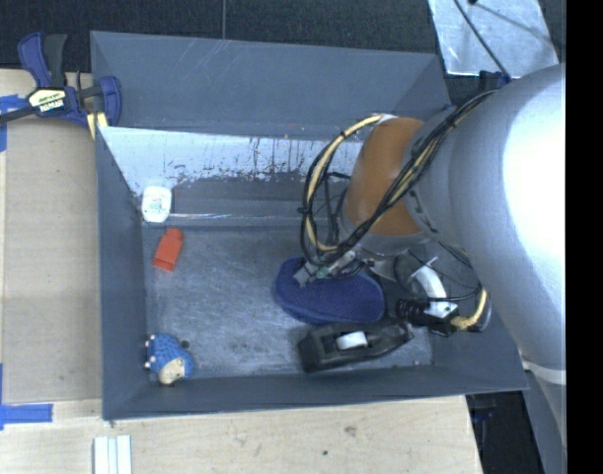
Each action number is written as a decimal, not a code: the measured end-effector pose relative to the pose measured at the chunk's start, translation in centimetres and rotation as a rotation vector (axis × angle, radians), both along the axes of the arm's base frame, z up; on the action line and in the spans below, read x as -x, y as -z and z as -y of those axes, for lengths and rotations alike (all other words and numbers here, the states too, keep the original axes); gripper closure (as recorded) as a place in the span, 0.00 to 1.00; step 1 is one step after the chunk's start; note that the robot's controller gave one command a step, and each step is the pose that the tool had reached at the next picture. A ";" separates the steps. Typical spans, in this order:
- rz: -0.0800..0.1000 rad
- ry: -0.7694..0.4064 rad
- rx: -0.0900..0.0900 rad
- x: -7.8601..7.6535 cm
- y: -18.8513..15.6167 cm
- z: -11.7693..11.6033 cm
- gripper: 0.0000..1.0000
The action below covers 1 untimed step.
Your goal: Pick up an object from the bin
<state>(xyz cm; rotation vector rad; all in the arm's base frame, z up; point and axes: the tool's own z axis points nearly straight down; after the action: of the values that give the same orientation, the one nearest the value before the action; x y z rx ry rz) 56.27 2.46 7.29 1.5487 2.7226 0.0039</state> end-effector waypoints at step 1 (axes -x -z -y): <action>0.000 -0.002 -0.002 -0.2 -7.7 0.1 1.00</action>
Offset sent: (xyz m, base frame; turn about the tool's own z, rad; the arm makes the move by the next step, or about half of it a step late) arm 0.0000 0.0001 0.0725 0.0000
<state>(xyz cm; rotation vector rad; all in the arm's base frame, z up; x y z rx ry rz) 56.52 2.39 15.00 1.5464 2.7253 0.0067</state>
